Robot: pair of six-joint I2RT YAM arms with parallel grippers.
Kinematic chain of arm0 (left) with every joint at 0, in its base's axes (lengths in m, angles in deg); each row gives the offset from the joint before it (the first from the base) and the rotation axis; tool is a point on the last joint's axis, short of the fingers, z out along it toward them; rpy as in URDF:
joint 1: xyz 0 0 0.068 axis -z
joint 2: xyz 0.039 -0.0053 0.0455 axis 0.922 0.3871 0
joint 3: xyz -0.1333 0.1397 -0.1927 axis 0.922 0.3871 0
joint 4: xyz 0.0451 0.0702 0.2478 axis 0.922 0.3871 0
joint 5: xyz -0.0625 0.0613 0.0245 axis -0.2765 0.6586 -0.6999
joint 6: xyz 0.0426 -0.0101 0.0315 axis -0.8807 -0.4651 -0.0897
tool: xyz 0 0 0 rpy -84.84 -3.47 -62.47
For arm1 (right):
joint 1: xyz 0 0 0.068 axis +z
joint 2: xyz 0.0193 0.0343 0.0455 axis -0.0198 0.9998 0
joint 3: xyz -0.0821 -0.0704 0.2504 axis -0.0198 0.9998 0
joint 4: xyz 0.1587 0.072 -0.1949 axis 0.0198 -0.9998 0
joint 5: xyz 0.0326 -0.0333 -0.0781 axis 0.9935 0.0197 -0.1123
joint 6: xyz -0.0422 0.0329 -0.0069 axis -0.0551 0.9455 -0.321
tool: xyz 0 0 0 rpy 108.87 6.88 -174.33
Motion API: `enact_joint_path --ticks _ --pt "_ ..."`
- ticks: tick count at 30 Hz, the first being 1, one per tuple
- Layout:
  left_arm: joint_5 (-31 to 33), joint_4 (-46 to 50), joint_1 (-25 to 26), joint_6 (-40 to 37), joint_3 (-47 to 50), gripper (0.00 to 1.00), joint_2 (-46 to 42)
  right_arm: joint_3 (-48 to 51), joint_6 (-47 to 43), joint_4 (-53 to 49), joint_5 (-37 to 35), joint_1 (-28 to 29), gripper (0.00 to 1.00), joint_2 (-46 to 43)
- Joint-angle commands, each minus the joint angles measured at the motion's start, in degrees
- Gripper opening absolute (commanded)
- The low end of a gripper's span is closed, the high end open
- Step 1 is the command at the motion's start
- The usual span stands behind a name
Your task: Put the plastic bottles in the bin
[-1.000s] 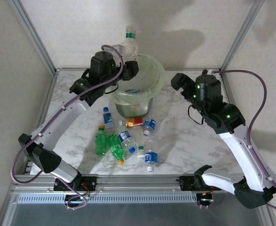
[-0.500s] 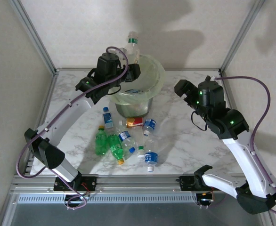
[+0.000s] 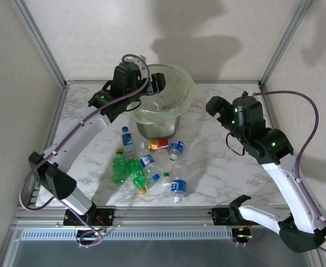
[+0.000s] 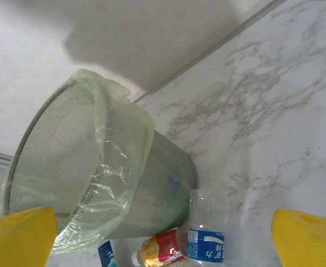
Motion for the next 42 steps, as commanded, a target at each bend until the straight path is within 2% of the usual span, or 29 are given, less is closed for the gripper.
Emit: enact_joint_path --ticks 1,6,11,15,22,28,42 --pt "2.3 0.7 -0.6 -0.3 -2.5 0.84 -0.4 -0.6 -0.7 -1.1 -0.4 -0.3 0.99 0.0" --pt "4.3 0.3 -0.6 0.6 -4.0 0.88 -2.7 -0.6 -2.7 -2.0 2.3 -0.4 0.99 1.2" --pt "6.4 -1.4 -0.6 1.5 -3.7 1.0 -6.5 1.6 -3.6 -2.5 6.2 0.2 0.99 2.6" --pt "5.4 -1.5 -0.7 1.9 -4.6 1.0 -8.2 3.9 -4.1 -2.8 8.5 2.6 0.99 4.0" --pt "6.0 -1.7 -1.4 4.1 -4.3 1.0 -10.0 9.2 -2.5 -4.2 9.7 10.9 0.99 6.6" --pt "5.3 -1.9 -1.9 5.4 -4.2 1.0 -10.1 16.7 -0.6 -3.1 14.9 15.6 0.99 8.6" --pt "1.8 -2.9 -2.7 5.2 -2.7 0.99 -10.1 25.9 -0.8 -1.7 20.7 18.9 0.94 16.2"
